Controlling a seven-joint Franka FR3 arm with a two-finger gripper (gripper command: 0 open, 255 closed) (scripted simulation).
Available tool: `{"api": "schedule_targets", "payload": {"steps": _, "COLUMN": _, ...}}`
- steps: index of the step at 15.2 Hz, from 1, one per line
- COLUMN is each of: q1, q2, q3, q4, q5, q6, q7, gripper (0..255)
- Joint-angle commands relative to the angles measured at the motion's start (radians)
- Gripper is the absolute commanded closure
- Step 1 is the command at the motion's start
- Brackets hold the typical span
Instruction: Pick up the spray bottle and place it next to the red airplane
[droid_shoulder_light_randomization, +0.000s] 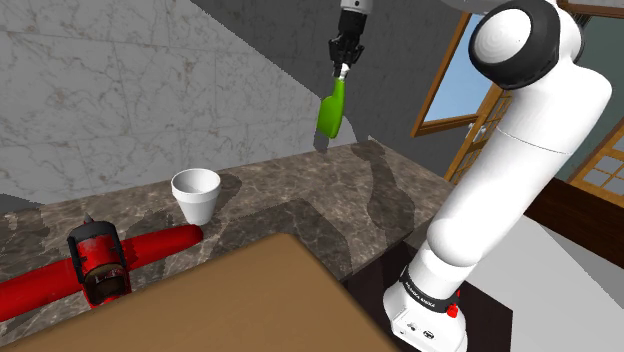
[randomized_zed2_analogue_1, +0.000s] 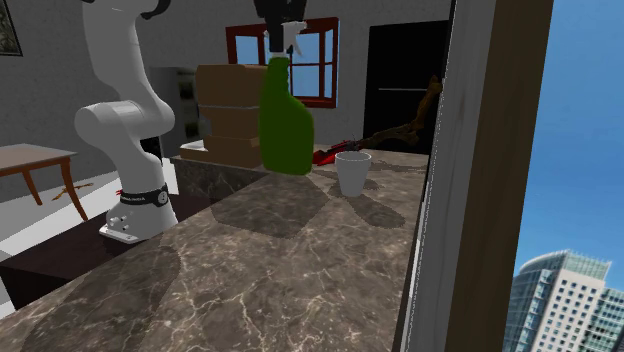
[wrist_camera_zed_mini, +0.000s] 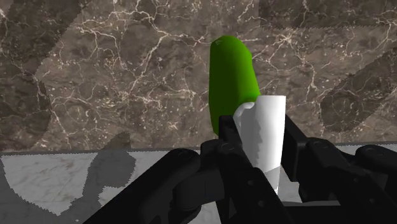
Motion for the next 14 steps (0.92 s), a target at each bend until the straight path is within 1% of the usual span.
{"api": "schedule_targets", "payload": {"steps": 1, "q1": -0.002, "q2": 0.015, "q3": -0.002, "q4": 0.049, "q5": 0.003, "q6": -0.034, "q7": -0.003, "gripper": 255}}
{"api": "schedule_targets", "payload": {"steps": 8, "q1": -0.008, "q2": 0.073, "q3": -0.007, "q4": 0.222, "q5": 0.014, "q6": -0.151, "q7": -0.011, "gripper": 255}}
{"api": "schedule_targets", "payload": {"steps": 14, "q1": -0.02, "q2": 0.148, "q3": -0.013, "q4": 0.414, "q5": 0.031, "q6": -0.269, "q7": -0.019, "gripper": 255}}
